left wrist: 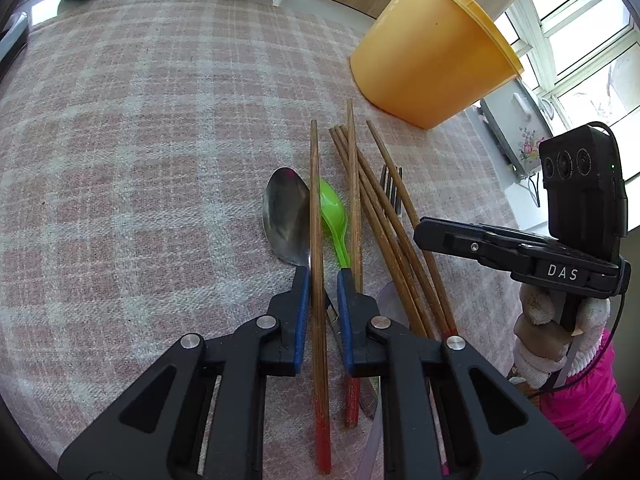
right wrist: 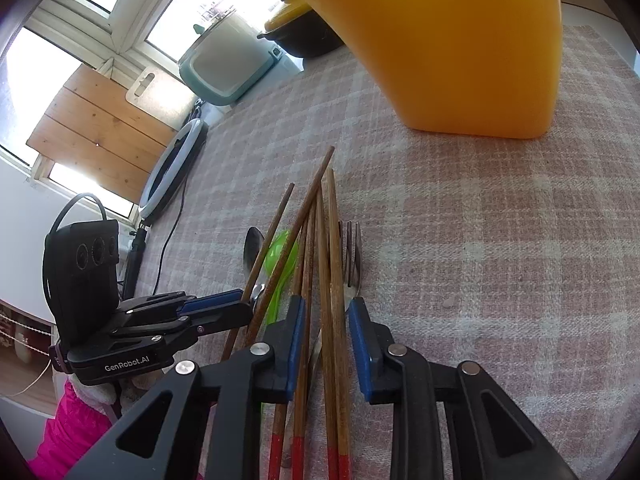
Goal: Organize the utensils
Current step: 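Close the left tool on a chopstick while the right tool grasps another chopstick, then lift the chopsticks upright with both tools toward the yellow container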
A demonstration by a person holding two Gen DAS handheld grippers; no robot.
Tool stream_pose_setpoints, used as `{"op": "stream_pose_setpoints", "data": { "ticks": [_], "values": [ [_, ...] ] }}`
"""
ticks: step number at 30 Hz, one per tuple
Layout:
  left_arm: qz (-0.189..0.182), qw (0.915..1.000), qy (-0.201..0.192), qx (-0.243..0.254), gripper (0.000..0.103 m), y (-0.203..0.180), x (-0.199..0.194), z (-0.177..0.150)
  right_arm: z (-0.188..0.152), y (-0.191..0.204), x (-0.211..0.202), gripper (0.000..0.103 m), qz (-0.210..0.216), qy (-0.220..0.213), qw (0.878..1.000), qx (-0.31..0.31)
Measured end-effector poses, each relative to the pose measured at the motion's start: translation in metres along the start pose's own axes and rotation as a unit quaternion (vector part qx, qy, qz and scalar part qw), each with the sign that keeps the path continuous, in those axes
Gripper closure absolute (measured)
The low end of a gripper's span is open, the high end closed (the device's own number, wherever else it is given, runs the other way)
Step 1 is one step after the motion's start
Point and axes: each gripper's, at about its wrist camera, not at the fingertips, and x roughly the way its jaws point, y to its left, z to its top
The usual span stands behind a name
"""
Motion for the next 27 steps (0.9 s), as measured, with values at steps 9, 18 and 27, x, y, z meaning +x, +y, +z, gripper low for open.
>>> {"op": "stream_pose_setpoints", "data": {
  "ticks": [9, 18, 27],
  "values": [
    [-0.006, 1.0000, -0.003, 0.000, 0.098, 0.002, -0.004, -0.001, 0.001, 0.000, -0.002, 0.098, 0.002, -0.003, 1.000, 0.002],
    [0.000, 1.0000, -0.004, 0.002, 0.098, 0.002, -0.003, -0.001, 0.002, 0.000, -0.001, 0.072, -0.007, -0.002, 1.000, -0.004],
    [0.000, 1.0000, -0.004, 0.003, 0.098, 0.003, -0.001, 0.002, 0.003, 0.000, 0.010, 0.097, 0.004, 0.012, 1.000, -0.004]
  ]
}}
